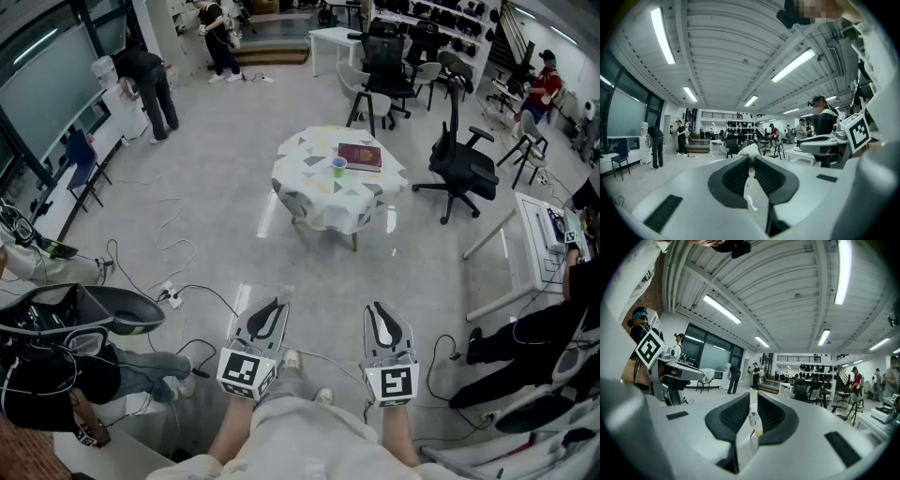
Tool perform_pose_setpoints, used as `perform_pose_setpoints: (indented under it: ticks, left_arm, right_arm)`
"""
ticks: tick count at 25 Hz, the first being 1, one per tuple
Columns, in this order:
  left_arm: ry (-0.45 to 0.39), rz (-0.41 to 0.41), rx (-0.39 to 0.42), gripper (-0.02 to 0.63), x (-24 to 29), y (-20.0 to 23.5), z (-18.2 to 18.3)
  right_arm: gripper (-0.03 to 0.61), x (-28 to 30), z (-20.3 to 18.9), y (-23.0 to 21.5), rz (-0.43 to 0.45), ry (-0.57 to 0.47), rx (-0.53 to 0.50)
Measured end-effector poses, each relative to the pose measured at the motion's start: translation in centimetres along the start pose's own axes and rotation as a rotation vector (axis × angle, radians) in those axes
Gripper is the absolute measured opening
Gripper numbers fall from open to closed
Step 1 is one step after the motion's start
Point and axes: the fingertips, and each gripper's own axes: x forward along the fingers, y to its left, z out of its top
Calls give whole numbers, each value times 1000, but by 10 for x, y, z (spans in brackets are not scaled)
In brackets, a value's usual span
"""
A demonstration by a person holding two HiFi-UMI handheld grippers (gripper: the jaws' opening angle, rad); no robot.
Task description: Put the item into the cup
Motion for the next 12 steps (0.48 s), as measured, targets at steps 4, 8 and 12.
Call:
perform_pose_setpoints:
  ticks: [4,8,12]
  left_arm:
    - [-16,-8,4,49,-19,-22,5]
    - [-23,-11,7,49,-32,-34,8]
    - [-34,-14,7,49,-34,-41,8]
  right_arm:
    - [35,-24,-1,4,-14,-4,-6]
    - [49,-35,1,12,-11,-19,19]
    - [60,-39,-3,17,-15,-17,14]
